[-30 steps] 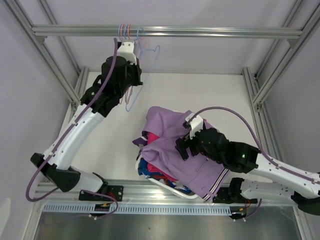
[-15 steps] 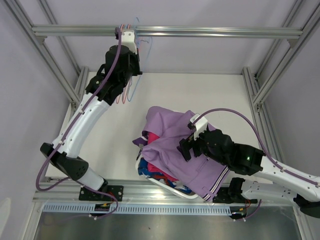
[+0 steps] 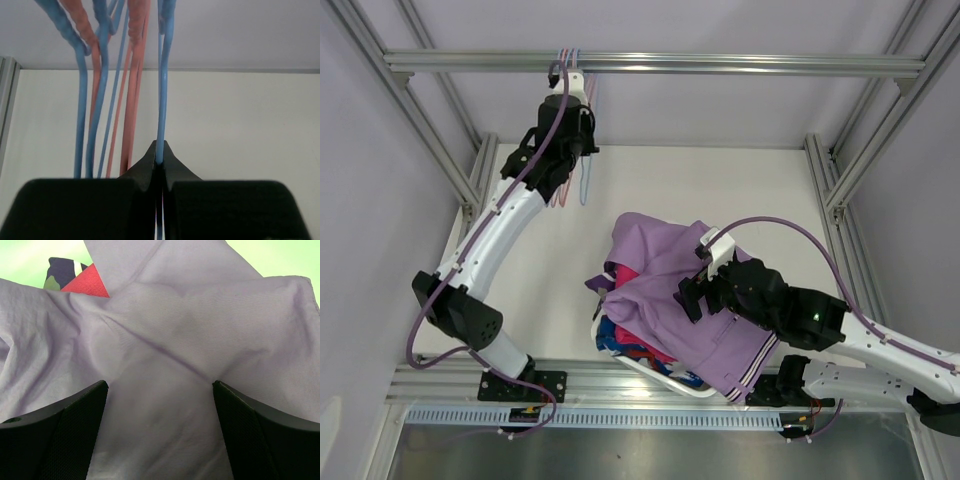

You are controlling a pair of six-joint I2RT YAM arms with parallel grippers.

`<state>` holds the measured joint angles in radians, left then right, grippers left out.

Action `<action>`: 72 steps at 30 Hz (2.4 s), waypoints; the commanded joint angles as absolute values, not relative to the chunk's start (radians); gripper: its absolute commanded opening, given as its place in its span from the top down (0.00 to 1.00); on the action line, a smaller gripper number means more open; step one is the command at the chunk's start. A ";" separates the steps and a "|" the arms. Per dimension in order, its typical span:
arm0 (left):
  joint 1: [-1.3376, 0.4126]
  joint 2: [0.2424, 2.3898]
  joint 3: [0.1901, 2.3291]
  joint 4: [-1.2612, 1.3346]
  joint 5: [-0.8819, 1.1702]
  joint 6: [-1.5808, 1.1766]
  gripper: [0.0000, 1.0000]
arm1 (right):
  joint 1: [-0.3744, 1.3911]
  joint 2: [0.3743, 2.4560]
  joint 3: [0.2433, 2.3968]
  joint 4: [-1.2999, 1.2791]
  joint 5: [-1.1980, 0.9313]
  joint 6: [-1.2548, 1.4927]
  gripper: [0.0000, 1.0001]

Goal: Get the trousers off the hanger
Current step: Place the hanger at the clothesline, then reset both arms

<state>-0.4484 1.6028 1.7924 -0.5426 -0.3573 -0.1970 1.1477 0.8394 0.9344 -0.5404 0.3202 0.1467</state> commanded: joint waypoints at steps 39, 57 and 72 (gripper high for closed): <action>-0.558 0.646 1.103 -0.485 -0.327 -0.252 0.00 | 1.120 1.034 1.232 -0.585 1.052 0.017 0.01; -0.545 0.403 0.853 -0.351 -0.531 -0.213 0.01 | 0.992 0.968 1.037 -0.308 1.290 0.021 0.01; -0.545 0.448 0.850 -0.354 -0.538 -0.218 0.01 | 0.992 0.837 0.969 -0.261 1.239 -0.025 0.00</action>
